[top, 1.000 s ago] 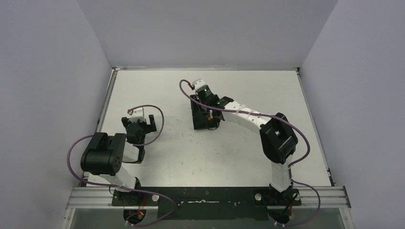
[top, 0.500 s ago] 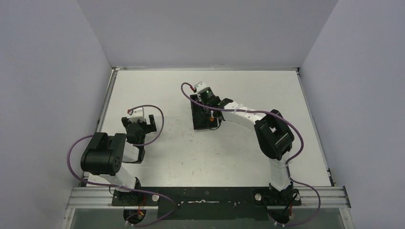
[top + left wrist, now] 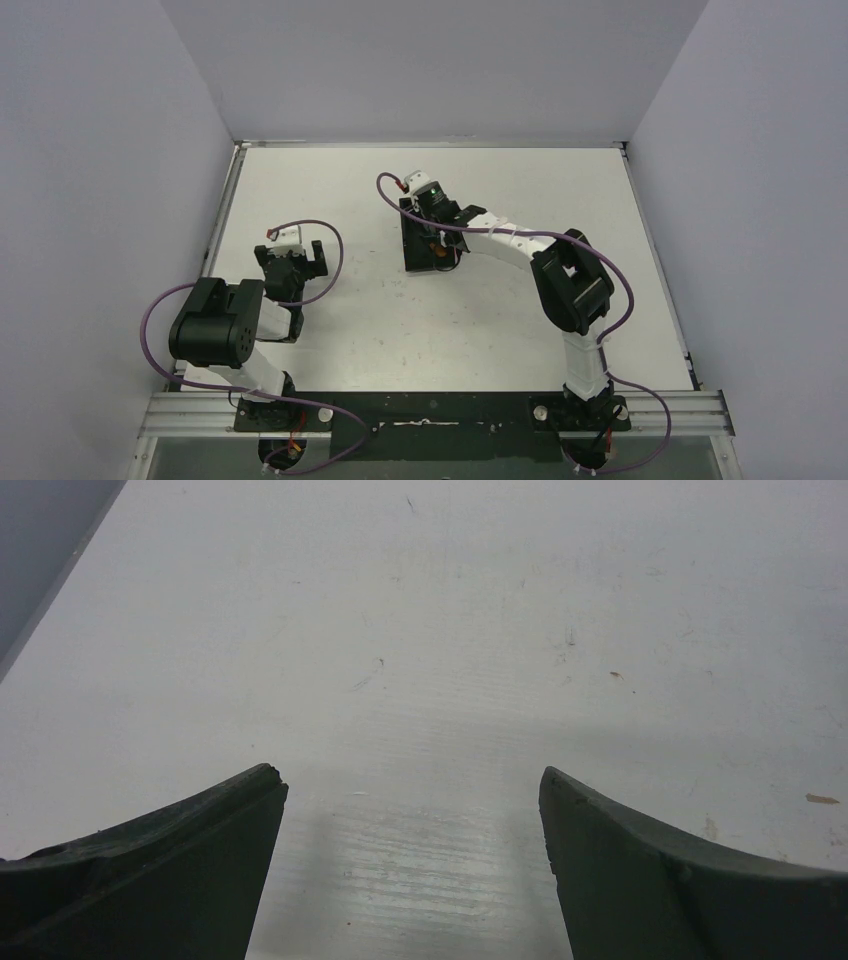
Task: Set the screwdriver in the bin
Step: Place the screwdriver in the bin.
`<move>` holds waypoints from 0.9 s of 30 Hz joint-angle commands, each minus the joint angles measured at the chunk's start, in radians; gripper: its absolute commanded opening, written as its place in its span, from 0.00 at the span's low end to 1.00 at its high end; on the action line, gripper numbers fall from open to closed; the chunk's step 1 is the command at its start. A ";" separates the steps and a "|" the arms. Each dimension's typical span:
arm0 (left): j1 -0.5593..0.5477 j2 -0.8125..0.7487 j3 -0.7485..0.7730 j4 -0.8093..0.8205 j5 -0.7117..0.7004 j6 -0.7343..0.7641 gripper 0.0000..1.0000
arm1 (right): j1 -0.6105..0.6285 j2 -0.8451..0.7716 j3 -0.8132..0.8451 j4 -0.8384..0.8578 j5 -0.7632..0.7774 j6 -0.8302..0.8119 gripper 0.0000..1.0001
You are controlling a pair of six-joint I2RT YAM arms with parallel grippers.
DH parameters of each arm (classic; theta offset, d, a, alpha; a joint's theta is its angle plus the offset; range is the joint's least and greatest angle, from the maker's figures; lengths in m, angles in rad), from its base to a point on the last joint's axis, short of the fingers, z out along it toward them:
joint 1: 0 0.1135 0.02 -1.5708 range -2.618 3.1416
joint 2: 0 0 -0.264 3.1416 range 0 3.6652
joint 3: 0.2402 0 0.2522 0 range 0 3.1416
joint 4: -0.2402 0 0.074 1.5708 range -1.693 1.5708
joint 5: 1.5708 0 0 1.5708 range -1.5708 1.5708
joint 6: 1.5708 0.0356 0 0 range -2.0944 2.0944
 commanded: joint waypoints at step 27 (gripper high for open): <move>-0.002 -0.001 0.024 0.053 0.011 0.006 0.97 | 0.019 -0.131 0.231 -0.138 0.032 0.044 1.00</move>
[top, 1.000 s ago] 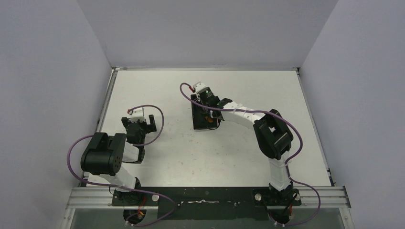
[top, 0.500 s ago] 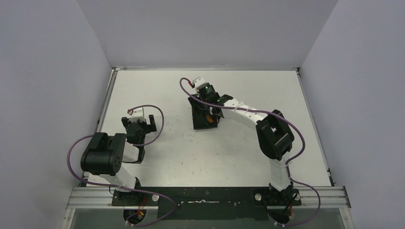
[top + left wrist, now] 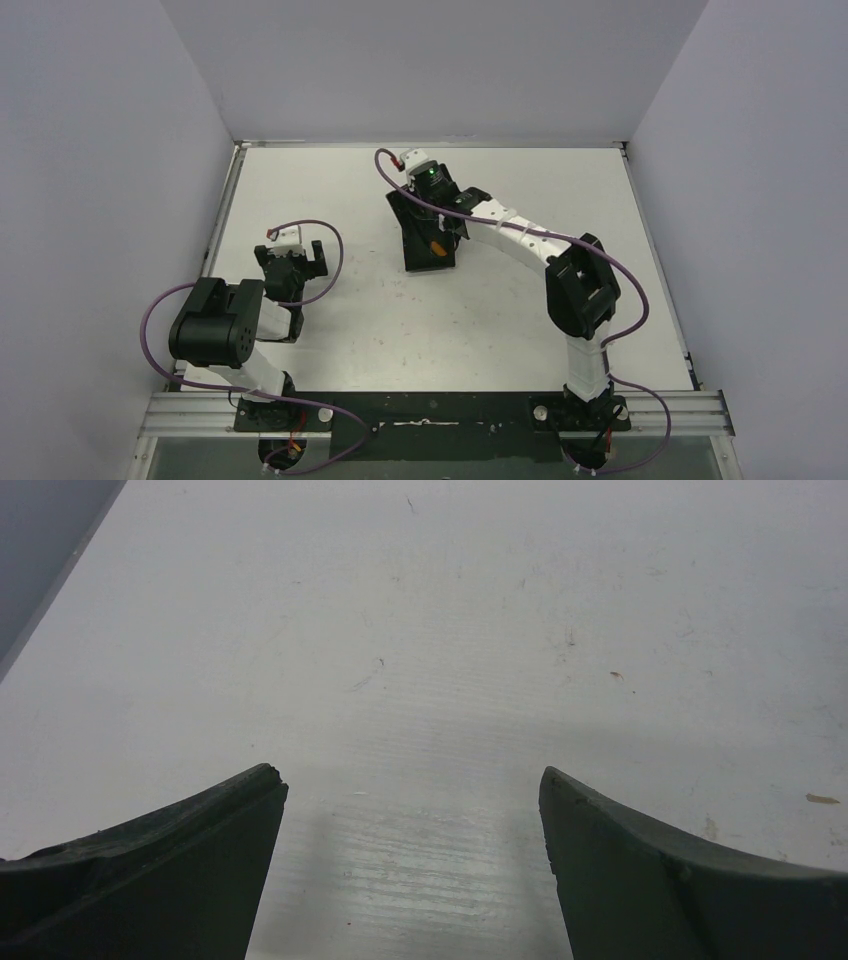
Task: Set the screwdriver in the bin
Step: Place the screwdriver in the bin, then reset both arms
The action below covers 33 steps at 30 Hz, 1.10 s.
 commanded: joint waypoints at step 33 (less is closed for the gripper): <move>-0.002 -0.001 0.024 0.053 0.013 0.007 0.97 | -0.218 -0.461 0.007 0.032 0.065 -0.005 1.00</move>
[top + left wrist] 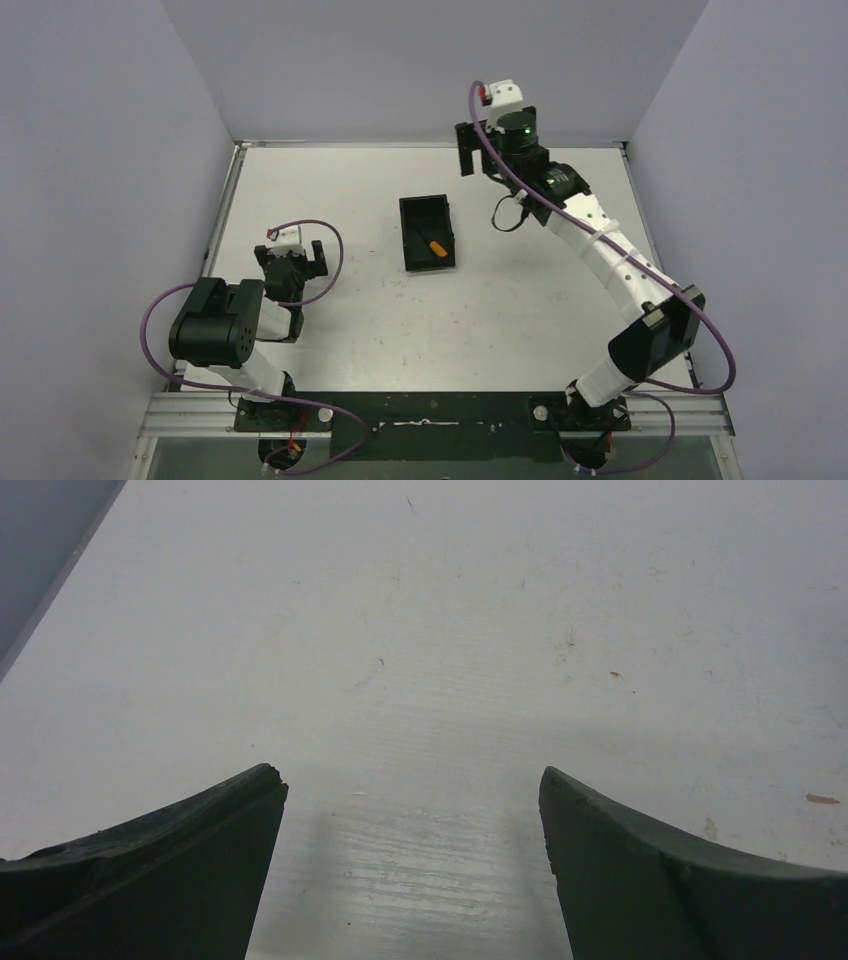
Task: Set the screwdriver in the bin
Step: Reset both arms
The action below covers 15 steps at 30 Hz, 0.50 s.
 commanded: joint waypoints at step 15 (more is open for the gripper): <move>-0.002 -0.001 0.024 0.053 0.011 0.006 0.97 | -0.534 -0.255 -0.170 0.124 -0.255 0.023 1.00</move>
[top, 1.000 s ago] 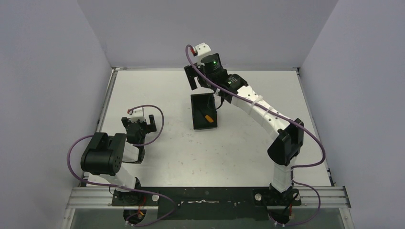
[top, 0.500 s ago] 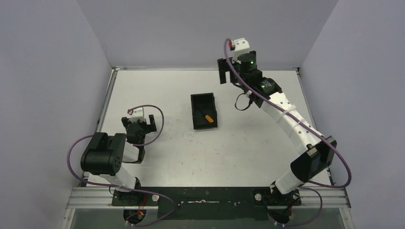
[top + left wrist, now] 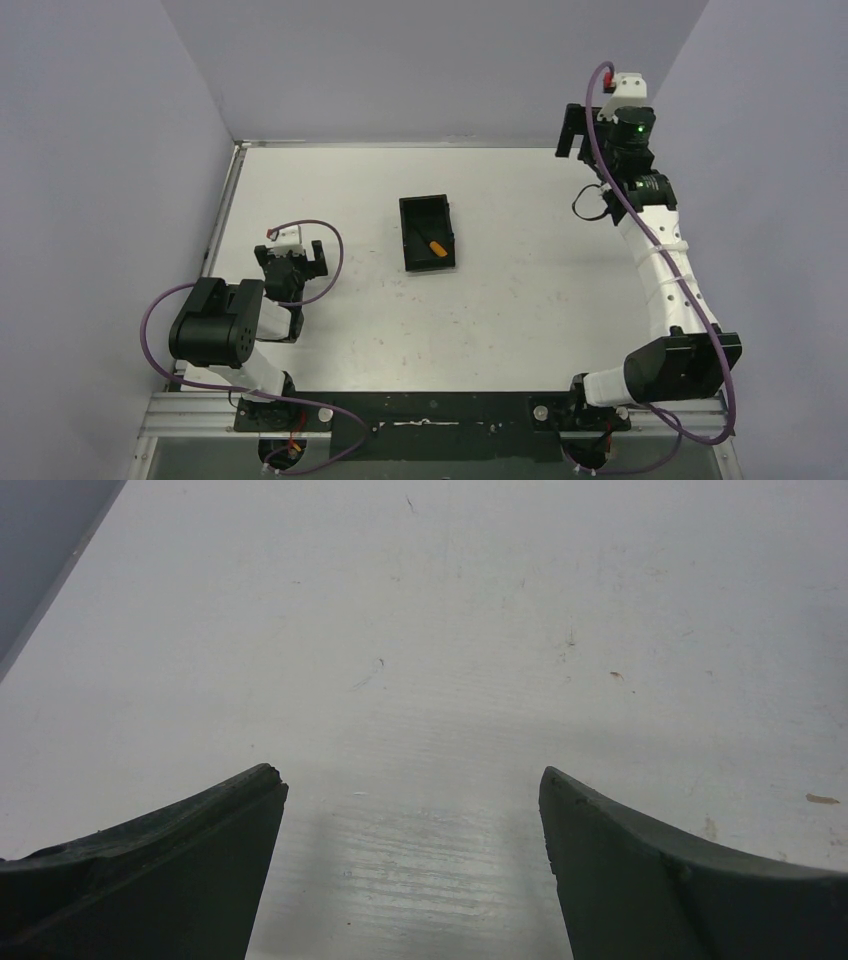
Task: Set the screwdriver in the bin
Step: Reset both arms
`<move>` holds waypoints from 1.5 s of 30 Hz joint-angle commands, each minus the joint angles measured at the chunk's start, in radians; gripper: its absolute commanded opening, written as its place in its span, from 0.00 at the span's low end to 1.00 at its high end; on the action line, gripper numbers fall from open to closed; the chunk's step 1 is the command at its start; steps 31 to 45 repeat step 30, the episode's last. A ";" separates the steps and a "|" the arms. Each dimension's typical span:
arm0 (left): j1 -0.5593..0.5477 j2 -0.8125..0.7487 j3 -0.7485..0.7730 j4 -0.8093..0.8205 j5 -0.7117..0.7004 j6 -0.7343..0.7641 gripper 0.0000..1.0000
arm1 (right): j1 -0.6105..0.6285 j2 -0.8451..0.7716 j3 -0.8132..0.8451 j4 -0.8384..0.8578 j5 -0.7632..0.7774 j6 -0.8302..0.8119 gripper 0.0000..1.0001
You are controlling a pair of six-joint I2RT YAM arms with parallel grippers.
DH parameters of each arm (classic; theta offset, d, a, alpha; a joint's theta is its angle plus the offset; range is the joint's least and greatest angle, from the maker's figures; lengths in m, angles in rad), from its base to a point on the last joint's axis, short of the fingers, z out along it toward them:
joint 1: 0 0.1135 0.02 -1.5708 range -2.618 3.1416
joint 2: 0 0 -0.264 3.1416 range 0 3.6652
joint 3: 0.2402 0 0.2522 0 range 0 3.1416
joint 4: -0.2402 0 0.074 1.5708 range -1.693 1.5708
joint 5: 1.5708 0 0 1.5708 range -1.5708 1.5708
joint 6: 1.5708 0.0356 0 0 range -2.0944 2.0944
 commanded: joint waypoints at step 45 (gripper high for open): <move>-0.002 -0.001 0.024 0.053 0.011 0.007 0.97 | -0.086 -0.095 -0.105 0.134 -0.125 -0.022 1.00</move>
